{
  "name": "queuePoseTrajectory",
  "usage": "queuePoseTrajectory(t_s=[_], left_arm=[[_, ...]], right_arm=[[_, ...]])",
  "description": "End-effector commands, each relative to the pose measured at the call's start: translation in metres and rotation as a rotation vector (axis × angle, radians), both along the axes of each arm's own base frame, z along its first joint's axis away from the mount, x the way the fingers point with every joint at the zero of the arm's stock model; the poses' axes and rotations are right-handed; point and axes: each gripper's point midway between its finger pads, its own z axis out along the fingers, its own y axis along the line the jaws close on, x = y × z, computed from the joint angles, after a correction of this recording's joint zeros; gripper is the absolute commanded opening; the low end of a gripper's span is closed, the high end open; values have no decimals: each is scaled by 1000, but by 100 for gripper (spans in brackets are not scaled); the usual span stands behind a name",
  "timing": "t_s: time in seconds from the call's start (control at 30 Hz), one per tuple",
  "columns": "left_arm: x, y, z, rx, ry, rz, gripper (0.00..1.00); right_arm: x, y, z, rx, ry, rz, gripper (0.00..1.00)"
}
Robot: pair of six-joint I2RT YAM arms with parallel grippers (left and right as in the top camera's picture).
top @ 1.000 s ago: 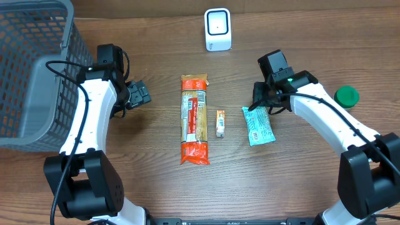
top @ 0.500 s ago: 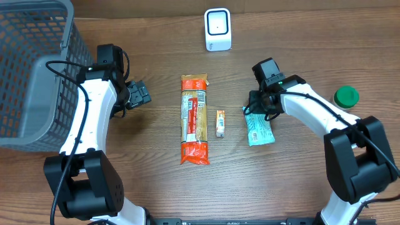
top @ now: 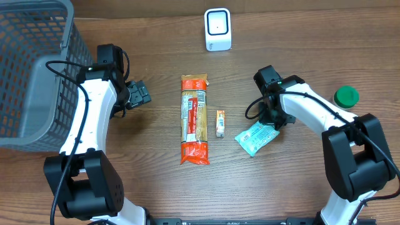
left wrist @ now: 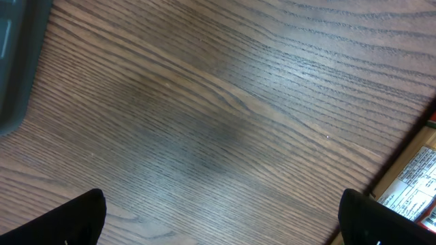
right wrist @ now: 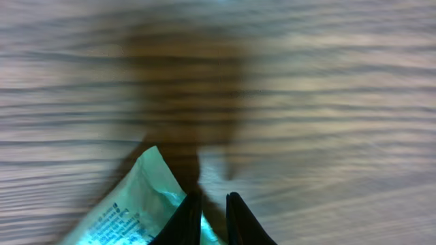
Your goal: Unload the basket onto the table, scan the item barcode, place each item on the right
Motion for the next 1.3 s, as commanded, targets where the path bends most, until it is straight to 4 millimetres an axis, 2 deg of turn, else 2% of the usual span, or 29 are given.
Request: queuePoseTrajectory(t_s=[0.0, 0.1, 0.2, 0.27, 0.37, 0.6, 0.77, 1.0, 1.2, 1.27], left_arm=[[2, 1, 3, 12, -9, -12, 100], [2, 1, 3, 12, -9, -12, 100], [2, 1, 3, 12, -9, -12, 100], [2, 1, 3, 12, -9, -12, 100], [2, 1, 3, 12, -9, -12, 100], [2, 1, 3, 12, -9, -12, 100], [2, 1, 3, 12, -9, -12, 99], [2, 1, 3, 12, -9, -12, 100], [2, 1, 3, 12, -9, -12, 100], [2, 1, 3, 12, -9, -12, 100]], right_arm=[[18, -15, 26, -24, -78, -60, 15], [19, -4, 47, 76, -72, -1, 22], [9, 12, 56, 197, -26, 82, 51], [-2, 23, 56, 271, 29, 133, 56], [-17, 29, 52, 319, 86, 183, 56], [-33, 22, 29, 295, 127, 184, 55], [-29, 8, 15, 235, 92, 174, 49], [-32, 7, 10, 234, 98, 173, 46], [-31, 7, -4, 242, 67, 176, 45], [-33, 7, -8, 245, 64, 177, 40]])
